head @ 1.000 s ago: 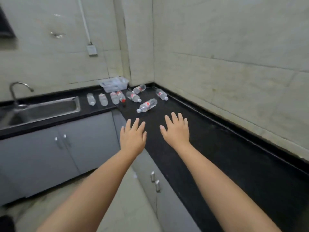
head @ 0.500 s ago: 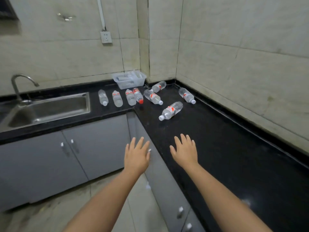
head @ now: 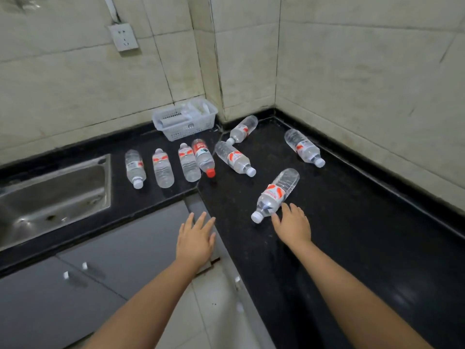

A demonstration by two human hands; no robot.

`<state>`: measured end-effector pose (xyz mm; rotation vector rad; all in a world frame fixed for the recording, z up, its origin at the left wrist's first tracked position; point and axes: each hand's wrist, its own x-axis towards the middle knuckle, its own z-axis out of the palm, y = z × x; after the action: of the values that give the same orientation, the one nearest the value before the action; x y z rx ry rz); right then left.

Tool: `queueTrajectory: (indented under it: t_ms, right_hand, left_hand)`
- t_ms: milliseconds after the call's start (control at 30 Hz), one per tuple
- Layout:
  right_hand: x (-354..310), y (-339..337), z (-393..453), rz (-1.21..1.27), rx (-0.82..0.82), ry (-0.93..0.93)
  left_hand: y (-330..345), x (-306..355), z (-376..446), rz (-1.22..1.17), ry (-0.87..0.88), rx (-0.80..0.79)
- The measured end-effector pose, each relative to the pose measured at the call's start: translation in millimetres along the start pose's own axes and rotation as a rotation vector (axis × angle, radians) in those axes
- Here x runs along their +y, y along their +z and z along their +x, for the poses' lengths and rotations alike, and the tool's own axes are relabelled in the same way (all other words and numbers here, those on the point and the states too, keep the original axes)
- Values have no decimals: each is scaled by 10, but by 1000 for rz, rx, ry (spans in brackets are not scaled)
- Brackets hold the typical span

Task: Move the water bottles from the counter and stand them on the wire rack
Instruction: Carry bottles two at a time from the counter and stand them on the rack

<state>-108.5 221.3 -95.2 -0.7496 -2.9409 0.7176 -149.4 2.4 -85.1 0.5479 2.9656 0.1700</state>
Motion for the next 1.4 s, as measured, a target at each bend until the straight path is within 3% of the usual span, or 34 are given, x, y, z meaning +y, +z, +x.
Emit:
queueTrajectory:
  t_ms: [267, 500, 700, 767, 867, 1033, 1200, 1267, 1333, 1400]
  right_hand:
    - [-36, -75, 984, 72, 33, 243]
    - [-382, 121, 1717, 130, 47, 590]
    - [-440, 309, 1930, 126, 59, 728]
    - [-354, 279, 1918, 166, 35, 699]
    - [-175, 165, 1803, 36, -117, 516]
    - [117, -79, 1394, -259, -411, 171]
    - [264, -226, 803, -276, -640, 69]
    - [301, -243, 569, -115, -516, 128]
    - [328, -204, 485, 43, -143, 338]
    - [351, -108, 488, 40, 200, 638]
  left_hand:
    - [13, -8, 1633, -12, 187, 29]
    - [-15, 10, 3041, -6, 533, 31]
    - [-12, -140, 4122, 294, 841, -252]
    - [13, -48, 4296, 375, 931, -298]
    - [25, 109, 4395, 351, 1006, -353]
    - [-16, 451, 4216, 179, 979, -519]
    - [159, 1025, 3617, 27, 963, -735]
    - [261, 1264, 3357, -54, 951, -705]
    - [337, 1357, 3213, -95, 942, -566]
    - [407, 1389, 3123, -127, 983, -438]
